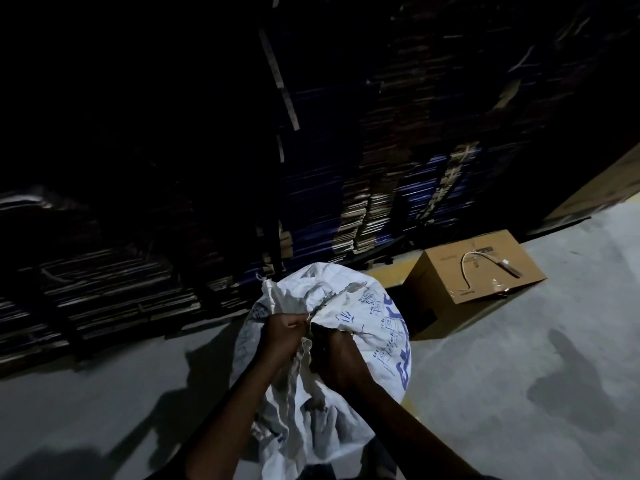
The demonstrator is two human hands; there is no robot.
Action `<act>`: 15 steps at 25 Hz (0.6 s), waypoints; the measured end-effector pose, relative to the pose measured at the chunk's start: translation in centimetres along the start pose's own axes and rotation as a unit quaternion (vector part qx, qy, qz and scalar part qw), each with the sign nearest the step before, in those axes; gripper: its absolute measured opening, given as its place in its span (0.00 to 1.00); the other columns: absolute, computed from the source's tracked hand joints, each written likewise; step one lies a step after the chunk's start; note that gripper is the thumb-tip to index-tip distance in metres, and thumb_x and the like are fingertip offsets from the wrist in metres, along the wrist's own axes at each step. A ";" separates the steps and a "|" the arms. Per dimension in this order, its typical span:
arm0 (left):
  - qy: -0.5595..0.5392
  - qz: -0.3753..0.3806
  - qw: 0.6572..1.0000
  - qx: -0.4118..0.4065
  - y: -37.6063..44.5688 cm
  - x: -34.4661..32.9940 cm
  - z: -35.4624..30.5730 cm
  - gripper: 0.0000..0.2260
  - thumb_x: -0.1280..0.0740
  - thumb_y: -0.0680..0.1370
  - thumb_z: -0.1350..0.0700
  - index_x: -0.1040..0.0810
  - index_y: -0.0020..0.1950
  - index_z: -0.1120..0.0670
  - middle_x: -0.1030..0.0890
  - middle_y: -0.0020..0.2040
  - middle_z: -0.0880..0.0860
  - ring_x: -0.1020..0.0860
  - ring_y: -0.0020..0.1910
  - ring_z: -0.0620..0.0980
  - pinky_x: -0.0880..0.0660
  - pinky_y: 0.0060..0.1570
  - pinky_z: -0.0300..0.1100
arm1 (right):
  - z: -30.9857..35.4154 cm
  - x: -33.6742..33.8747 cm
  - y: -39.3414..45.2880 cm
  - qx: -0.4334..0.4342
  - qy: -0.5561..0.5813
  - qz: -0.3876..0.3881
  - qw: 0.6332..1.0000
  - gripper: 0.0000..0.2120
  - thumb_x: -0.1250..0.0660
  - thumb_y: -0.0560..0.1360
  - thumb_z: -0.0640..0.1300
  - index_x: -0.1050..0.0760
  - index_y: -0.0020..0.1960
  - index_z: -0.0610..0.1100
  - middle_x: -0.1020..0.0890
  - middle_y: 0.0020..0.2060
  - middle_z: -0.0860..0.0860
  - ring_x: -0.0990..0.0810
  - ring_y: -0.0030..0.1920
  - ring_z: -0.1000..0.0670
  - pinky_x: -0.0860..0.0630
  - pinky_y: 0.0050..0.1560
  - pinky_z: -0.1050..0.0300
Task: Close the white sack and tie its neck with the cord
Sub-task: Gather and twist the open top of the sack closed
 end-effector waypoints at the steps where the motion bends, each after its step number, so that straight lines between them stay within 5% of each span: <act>1: -0.030 -0.010 0.999 0.019 -0.1 0.0 0.3 0.14 0.29 0.79 0.63 0.11 0.38 0.49 0.12 0.36 0.49 0.16 0.35 0.44 0.23 0.37 0.37 | 0.2 -0.1 0.0 0.013 -0.011 0.005 1.000 0.15 0.47 0.71 0.49 0.25 0.49 0.44 0.18 0.35 0.43 0.19 0.35 0.40 0.25 0.33 0.47; 5: -0.079 -0.038 0.994 0.071 0.0 0.3 1.4 0.08 0.27 0.78 0.58 0.14 0.40 0.57 0.20 0.25 0.49 0.25 0.21 0.45 0.33 0.22 0.31 | 0.5 -0.6 -0.3 0.072 -0.041 0.067 0.994 0.14 0.41 0.73 0.42 0.27 0.58 0.46 0.24 0.33 0.48 0.27 0.32 0.47 0.27 0.34 0.46; 7: -0.048 -0.046 0.995 0.067 0.4 0.3 1.6 0.04 0.24 0.76 0.62 0.13 0.47 0.62 0.17 0.27 0.49 0.20 0.26 0.44 0.27 0.26 0.32 | 0.2 -0.1 -0.5 0.076 0.007 0.079 0.994 0.12 0.39 0.73 0.41 0.23 0.54 0.46 0.21 0.31 0.51 0.23 0.33 0.48 0.26 0.37 0.50; 9: 0.018 -0.062 0.996 0.057 0.9 0.4 1.7 0.07 0.25 0.74 0.63 0.13 0.51 0.62 0.15 0.34 0.51 0.17 0.34 0.48 0.25 0.32 0.34 | -1.9 0.8 -0.4 -0.031 0.163 0.051 0.985 0.10 0.36 0.76 0.38 0.17 0.50 0.43 0.16 0.31 0.52 0.16 0.36 0.51 0.21 0.42 0.57; 11: 0.072 -0.067 0.994 0.037 0.9 -0.2 1.4 0.06 0.25 0.75 0.61 0.12 0.50 0.57 0.14 0.38 0.53 0.18 0.35 0.48 0.25 0.30 0.33 | -4.7 1.4 -0.6 -0.159 0.306 -0.021 0.938 0.11 0.33 0.77 0.38 0.19 0.38 0.36 0.20 0.29 0.49 0.20 0.34 0.51 0.21 0.41 0.57; 13: 0.094 -0.049 0.994 0.012 0.5 -1.5 1.3 0.03 0.24 0.75 0.58 0.11 0.45 0.51 0.12 0.37 0.54 0.18 0.31 0.46 0.24 0.29 0.36 | -7.6 2.0 -0.2 -0.251 0.280 -0.095 0.922 0.20 0.30 0.77 0.47 0.23 0.30 0.37 0.20 0.25 0.49 0.22 0.30 0.51 0.24 0.38 0.58; 15: 0.116 -0.028 0.993 -0.022 0.1 -2.8 1.5 0.05 0.24 0.73 0.58 0.11 0.40 0.48 0.11 0.39 0.52 0.15 0.38 0.47 0.19 0.40 0.44 | -9.3 2.3 1.0 -0.296 0.194 -0.109 0.929 0.24 0.30 0.74 0.57 0.21 0.30 0.38 0.17 0.25 0.47 0.18 0.30 0.51 0.25 0.38 0.57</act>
Point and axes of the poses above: each hand's wrist, its own y-axis towards the middle knuckle, its own x-axis out of the back of the hand, z = x × y, the point moved 10 cm from there along y, towards the middle knuckle
